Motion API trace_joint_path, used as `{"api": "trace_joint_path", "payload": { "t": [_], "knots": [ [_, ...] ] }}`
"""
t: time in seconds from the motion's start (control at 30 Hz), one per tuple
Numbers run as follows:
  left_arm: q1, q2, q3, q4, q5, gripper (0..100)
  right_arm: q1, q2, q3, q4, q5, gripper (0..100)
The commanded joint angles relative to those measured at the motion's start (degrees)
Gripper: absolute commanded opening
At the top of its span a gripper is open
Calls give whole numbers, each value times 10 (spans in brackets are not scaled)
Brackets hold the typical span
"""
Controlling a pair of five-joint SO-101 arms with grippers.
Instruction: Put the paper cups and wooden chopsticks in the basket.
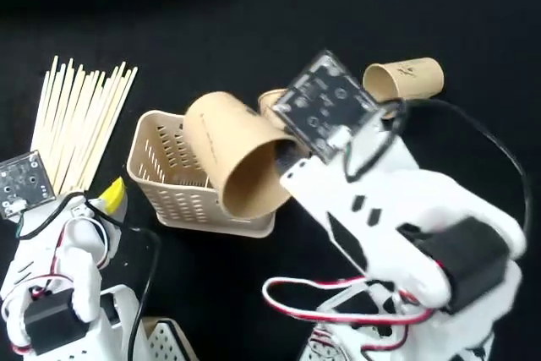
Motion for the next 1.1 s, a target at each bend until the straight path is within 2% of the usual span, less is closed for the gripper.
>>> {"api": "trace_joint_path", "payload": {
  "t": [0.0, 0.33, 0.73, 0.93, 1.07],
  "knots": [
    [-2, -3, 0, -12, 2, 307, -9, 20, 1, 19, -17, 11],
    [-3, -3, 0, -12, 2, 307, 61, 22, 68, 19, -16, 11],
    [-3, -3, 0, -12, 2, 307, 64, 25, 94, 19, -18, 18],
    [-3, -3, 0, -12, 2, 307, 60, 22, 68, 11, -15, 199],
    [-3, -3, 0, -12, 2, 307, 60, 23, 42, 10, -14, 264]
  ]
}}
